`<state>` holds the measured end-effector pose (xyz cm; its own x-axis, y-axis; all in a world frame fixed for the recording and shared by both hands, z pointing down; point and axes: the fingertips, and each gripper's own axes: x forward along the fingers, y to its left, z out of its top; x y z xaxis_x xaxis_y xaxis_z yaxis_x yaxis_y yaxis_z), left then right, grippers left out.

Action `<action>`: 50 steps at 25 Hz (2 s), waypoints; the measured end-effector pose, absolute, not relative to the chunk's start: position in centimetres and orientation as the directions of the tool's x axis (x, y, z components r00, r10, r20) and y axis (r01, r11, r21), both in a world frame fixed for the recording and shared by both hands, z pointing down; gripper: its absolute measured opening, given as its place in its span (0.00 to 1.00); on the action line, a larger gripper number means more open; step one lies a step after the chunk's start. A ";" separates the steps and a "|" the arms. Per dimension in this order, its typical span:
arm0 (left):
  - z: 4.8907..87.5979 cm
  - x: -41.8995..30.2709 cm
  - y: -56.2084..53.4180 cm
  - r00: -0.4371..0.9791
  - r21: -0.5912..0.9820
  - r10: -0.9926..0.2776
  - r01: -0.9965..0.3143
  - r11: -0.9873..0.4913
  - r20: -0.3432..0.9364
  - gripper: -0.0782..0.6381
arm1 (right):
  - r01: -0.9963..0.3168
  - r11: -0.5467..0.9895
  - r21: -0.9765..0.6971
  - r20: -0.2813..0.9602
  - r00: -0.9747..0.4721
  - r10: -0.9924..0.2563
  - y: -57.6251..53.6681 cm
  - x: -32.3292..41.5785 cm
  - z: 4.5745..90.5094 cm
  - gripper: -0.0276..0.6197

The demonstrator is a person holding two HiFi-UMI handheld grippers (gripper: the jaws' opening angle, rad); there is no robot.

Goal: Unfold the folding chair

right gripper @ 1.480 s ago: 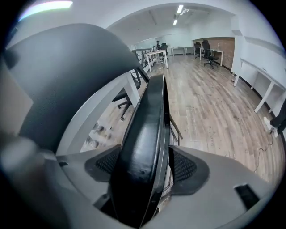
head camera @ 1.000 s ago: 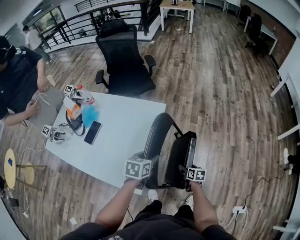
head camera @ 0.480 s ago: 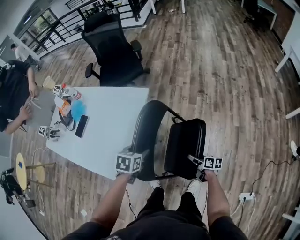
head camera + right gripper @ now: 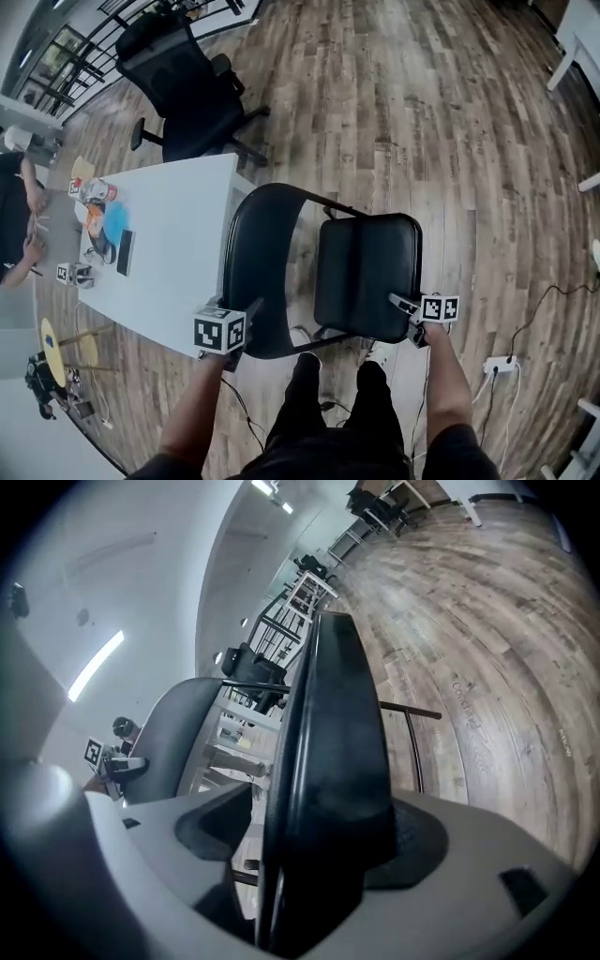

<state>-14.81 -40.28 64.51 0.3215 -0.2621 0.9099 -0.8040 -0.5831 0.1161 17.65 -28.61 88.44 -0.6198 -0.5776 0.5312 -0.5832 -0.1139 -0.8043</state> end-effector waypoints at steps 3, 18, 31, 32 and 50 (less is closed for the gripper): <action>66.6 -13.3 -40.1 0.323 0.122 -0.259 -0.807 -0.577 0.910 0.40 | -0.584 -0.119 -0.803 0.535 -0.619 -0.575 -27.8 20.9 91.9 0.58; 74.8 -8.6 -39.1 0.372 0.176 -0.246 -0.801 -0.571 0.895 0.41 | -0.476 -0.145 -0.867 0.469 -0.683 -0.560 -24.3 30.5 105.2 0.58; 74.8 -1.8 -36.4 0.387 0.172 -0.266 -0.794 -0.583 0.883 0.37 | -0.440 -0.160 -0.883 0.448 -0.695 -0.563 -22.4 34.2 109.4 0.58; 74.8 -1.4 -36.3 0.389 0.174 -0.267 -0.794 -0.583 0.882 0.37 | -0.438 -0.163 -0.884 0.448 -0.695 -0.563 -22.3 34.3 109.6 0.58; 68.7 -3.4 -33.9 0.608 0.395 -0.378 -0.767 -0.506 0.698 0.43 | -0.472 -0.168 -0.866 0.479 -0.683 -0.551 -21.1 35.1 109.4 0.62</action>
